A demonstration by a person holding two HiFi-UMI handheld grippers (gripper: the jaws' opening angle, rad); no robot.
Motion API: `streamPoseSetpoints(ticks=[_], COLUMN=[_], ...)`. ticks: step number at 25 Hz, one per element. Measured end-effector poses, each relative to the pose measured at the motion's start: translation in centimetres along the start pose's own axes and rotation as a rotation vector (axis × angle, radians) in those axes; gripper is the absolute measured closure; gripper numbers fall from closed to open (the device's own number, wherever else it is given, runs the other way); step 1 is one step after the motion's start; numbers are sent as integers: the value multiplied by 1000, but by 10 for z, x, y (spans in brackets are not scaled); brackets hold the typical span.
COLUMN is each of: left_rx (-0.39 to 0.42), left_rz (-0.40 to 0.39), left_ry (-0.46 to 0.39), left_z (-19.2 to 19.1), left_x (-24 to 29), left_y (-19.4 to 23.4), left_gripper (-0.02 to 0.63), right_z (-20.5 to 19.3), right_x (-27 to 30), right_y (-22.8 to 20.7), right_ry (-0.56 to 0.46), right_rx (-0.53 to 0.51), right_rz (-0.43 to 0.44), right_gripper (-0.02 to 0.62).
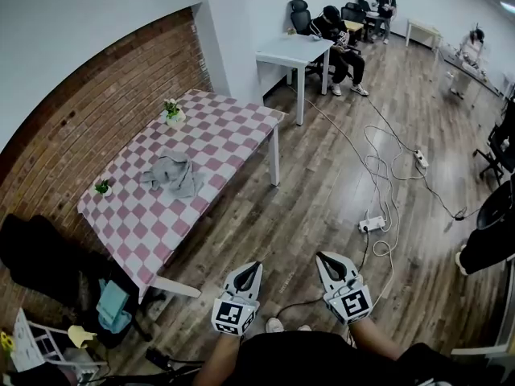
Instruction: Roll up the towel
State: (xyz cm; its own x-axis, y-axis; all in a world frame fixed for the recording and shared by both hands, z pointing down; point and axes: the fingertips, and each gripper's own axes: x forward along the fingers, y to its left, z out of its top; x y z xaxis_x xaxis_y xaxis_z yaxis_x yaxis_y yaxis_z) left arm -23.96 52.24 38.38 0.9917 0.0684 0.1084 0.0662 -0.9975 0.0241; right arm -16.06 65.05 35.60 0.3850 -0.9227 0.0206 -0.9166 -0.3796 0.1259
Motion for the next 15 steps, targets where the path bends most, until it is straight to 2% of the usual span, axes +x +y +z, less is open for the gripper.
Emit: streamPoseSetpoints(ticks=[8,9,10,11,15], left_rx=[5,1,-4,-8,-20], left_rz=[39,51,64,77,137], left_ry=[-10,-10,-9,-8,-21], left_z=[0,-1,-1,-2,-2], left_x=[-10,-12,-13,-14,-21], left_y=[34,41,47,53,76], left_gripper=[607,578,500,427,303], right_z=[4,3,3,2,-3], right_x=[28,31,35,38,49], right_y=[25,29,34,37,35], right_ry=[-13,-9,-6,-4,9], right_rx=[-31,-37,-47,-59,-88], right_rz=[34,49,65,76,77], right_gripper=[598,598,597,531,363])
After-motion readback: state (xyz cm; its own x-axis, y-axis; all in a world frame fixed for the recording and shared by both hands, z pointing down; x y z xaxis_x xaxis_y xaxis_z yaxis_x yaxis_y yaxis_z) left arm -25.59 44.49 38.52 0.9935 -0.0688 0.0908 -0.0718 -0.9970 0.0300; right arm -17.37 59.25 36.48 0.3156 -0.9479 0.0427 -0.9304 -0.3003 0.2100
